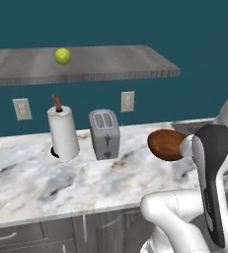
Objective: Pick the pears from the cabinet and place them in one bowl. Pick the sweet potato from the sink and place it in the other bowl.
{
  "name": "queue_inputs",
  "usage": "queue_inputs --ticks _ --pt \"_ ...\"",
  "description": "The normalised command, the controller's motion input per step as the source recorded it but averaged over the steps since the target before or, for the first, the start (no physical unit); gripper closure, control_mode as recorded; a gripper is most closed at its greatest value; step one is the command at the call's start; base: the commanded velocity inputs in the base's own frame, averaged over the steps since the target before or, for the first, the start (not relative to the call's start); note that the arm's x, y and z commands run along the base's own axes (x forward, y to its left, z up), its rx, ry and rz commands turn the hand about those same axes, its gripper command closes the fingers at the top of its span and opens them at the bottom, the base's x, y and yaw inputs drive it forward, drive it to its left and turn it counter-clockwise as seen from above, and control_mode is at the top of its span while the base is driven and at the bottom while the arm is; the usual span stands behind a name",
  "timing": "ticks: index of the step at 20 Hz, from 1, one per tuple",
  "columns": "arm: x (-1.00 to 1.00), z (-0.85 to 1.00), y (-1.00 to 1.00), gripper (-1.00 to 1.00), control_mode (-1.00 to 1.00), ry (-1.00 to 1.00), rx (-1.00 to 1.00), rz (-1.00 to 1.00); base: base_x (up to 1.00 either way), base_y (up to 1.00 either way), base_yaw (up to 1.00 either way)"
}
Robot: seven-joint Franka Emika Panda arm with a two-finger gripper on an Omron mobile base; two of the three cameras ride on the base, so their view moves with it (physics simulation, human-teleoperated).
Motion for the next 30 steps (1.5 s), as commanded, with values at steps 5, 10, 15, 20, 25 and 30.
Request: queue_inputs --ticks 5,10,15,20,25,30 --pt "0.00 0.00 0.00 1.00 1.00 0.00 0.00 0.00 0.11 -0.47 0.00" --pt "0.00 0.00 0.00 1.00 1.00 0.00 0.00 0.00 0.41 -0.40 0.00" --pt "0.00 0.00 0.00 1.00 1.00 0.00 0.00 0.00 0.60 -0.44 0.00" --pt "0.00 0.00 0.00 1.00 1.00 0.00 0.00 0.00 0.21 -0.15 0.00" --pt "0.00 0.00 0.00 1.00 -1.00 0.00 0.00 0.00 0.00 0.00 0.00" --pt "0.60 -0.02 -0.01 1.00 -1.00 -0.08 0.00 0.00 0.00 0.00 0.00"
